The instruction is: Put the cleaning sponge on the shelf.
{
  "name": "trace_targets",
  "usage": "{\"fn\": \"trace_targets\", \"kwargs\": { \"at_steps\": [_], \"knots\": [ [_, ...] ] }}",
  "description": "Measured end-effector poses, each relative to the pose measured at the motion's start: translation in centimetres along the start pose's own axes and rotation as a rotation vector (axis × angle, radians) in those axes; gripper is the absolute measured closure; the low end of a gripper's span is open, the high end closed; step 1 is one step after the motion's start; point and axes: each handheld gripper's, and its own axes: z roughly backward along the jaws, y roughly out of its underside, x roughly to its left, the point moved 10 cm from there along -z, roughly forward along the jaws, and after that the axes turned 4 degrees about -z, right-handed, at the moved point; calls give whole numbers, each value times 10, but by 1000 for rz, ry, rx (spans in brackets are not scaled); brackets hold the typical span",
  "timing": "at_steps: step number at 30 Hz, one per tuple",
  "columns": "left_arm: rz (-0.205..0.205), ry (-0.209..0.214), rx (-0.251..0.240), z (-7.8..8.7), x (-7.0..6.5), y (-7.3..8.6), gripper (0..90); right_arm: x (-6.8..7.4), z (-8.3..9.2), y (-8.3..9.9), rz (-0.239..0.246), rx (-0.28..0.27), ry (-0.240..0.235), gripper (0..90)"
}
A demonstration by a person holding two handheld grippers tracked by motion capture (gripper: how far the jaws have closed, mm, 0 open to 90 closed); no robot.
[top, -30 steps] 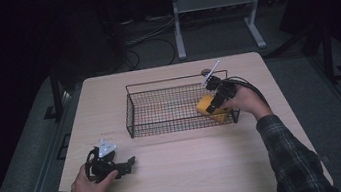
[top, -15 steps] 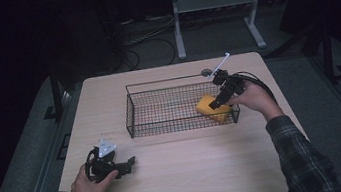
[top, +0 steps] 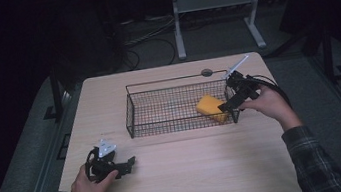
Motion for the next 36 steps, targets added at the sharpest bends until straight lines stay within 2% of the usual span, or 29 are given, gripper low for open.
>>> {"fn": "trace_targets", "kwargs": {
  "at_steps": [8,9,11,18,22,23,25,27,30,36],
  "knots": [
    [0,0,0,0,0,0,127,-2,9,11,-17,-51,21,17],
    [1,0,0,0,0,0,127,-2,12,17,-27,-70,21,17],
    [0,0,0,0,0,0,128,-2,12,18,-27,-72,22,18],
    [0,0,0,0,0,0,127,2,14,45,-39,-99,33,17],
    [0,0,0,0,0,0,128,4,14,53,-42,-110,41,17],
    [0,0,0,0,0,0,128,7,13,62,-43,-113,38,17],
    [0,0,0,0,0,0,128,8,12,66,-44,-115,40,17],
    [0,0,0,0,0,0,128,11,8,79,-45,-116,47,17],
    [0,1,0,0,0,0,128,12,5,87,-53,-120,51,17],
    [0,0,-3,0,0,0,128,13,-1,113,-90,-151,64,17]
  ]
}}
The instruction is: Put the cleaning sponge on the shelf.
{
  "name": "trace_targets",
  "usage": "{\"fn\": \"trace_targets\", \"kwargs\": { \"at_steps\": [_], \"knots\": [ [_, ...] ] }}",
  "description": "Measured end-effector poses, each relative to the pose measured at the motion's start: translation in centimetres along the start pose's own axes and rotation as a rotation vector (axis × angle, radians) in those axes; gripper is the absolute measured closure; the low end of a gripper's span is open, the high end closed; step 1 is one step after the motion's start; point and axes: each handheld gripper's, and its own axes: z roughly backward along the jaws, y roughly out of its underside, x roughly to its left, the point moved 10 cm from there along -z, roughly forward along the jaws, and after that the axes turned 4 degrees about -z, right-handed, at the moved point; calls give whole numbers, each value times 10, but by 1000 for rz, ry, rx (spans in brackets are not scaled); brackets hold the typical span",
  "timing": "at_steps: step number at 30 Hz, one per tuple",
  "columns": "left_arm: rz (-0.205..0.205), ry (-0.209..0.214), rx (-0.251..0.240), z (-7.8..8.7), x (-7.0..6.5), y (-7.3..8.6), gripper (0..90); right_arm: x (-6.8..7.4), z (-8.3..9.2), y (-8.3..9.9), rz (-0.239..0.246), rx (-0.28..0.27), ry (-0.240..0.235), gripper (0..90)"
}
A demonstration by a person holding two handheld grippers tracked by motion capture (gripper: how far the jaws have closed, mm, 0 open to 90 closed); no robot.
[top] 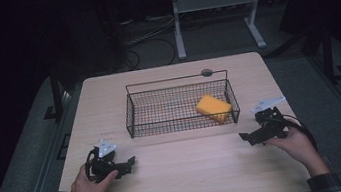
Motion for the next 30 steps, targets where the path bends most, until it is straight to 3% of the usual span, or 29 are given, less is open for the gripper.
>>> {"fn": "trace_targets", "kwargs": {
  "at_steps": [13,18,30],
  "knots": [
    [-2,-2,0,0,0,0,128,1,-1,45,-42,-13,0,18],
    [-2,-2,0,0,0,0,128,-2,-2,61,-56,-16,32,18],
    [-1,-2,0,0,0,0,128,-1,-3,67,-71,-64,18,17]
  ]
}}
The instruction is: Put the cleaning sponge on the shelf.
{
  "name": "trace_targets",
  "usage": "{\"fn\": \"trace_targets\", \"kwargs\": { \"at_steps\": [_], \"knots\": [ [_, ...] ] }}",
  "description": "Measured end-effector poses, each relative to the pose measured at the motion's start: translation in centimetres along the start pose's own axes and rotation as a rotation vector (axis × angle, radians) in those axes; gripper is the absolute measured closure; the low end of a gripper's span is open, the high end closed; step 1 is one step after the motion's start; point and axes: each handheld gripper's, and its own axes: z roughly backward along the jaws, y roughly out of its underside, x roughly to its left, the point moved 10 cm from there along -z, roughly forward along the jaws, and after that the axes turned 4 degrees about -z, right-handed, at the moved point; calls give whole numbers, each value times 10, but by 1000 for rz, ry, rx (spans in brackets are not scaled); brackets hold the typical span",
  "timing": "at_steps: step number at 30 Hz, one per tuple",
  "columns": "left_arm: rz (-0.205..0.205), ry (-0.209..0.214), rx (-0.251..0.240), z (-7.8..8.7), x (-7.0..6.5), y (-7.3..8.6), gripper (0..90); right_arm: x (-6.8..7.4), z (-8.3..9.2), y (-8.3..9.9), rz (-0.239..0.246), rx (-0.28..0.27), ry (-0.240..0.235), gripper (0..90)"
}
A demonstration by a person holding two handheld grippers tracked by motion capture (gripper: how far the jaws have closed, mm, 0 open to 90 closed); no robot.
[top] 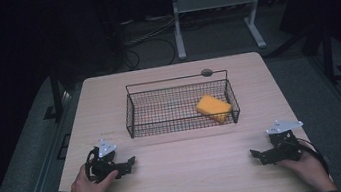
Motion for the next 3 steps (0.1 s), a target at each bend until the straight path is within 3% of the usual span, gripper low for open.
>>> {"fn": "trace_targets", "kwargs": {
  "at_steps": [3],
  "knots": [
    [0,0,0,0,0,0,127,0,0,0,3,-13,-2,17]
  ]
}}
